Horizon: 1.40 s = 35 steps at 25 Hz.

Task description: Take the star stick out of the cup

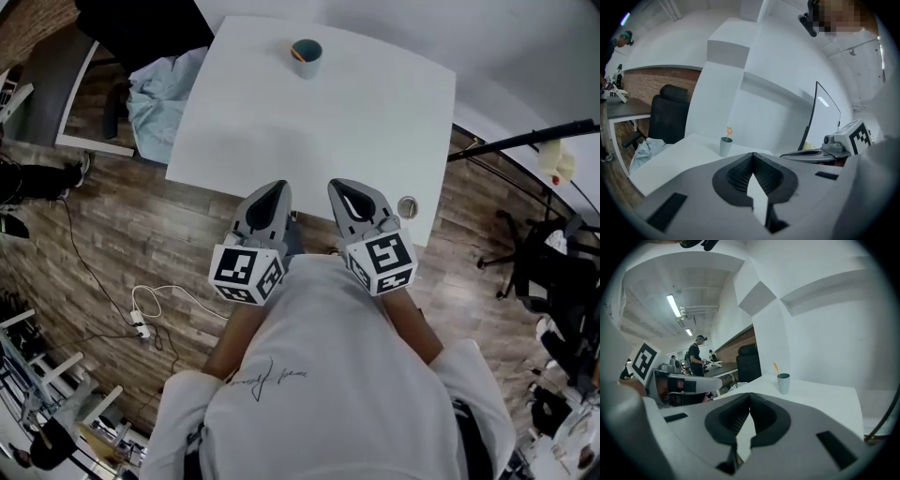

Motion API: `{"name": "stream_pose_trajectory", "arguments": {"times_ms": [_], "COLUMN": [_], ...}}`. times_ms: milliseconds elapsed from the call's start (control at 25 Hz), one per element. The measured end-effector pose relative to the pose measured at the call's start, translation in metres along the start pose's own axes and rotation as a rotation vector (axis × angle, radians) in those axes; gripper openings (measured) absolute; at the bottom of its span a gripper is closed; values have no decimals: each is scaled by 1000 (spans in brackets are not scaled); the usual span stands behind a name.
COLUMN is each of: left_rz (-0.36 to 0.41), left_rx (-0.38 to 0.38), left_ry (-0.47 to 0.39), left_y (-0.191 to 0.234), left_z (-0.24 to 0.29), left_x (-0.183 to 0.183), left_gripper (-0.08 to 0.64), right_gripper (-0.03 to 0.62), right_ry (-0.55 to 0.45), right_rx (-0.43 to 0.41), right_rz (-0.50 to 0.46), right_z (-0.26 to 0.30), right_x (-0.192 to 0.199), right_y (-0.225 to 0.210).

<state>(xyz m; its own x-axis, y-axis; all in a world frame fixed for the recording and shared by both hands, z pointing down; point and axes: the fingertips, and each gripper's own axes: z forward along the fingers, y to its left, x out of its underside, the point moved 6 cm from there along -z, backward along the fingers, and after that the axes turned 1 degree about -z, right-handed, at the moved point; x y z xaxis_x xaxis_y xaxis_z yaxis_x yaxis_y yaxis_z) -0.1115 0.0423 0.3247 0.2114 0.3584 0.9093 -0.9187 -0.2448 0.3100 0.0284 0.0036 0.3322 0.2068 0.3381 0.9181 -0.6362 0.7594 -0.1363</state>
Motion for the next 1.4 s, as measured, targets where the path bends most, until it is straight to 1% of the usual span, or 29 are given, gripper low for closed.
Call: {"name": "stream_pose_trajectory", "arguments": {"times_ms": [320,480,720,1000,1160,1400], "left_rz": [27,50,57,29,21,16], "left_rx": [142,187,244,273,280,250], "left_ry": [37,43,49,58,75,80], "left_y": [38,61,87,103,100,100], "left_z": [34,43,57,69,79,96], "left_x": [-25,-35,-41,-43,-42,-51], "left_gripper": [3,3,3,3,3,3], "right_gripper": [8,8,8,8,8,8], "right_ry": [10,0,-14,-26,-41,-38], "right_rx": [128,175,212,209,215,204], "right_rz": [49,66,89,129,119,104], "right_z": [33,54,78,93,97,106], "right_x": [-16,-24,-32,-40,-45,-47], "right_y": [-2,-1,2,0,-13,-35]}}
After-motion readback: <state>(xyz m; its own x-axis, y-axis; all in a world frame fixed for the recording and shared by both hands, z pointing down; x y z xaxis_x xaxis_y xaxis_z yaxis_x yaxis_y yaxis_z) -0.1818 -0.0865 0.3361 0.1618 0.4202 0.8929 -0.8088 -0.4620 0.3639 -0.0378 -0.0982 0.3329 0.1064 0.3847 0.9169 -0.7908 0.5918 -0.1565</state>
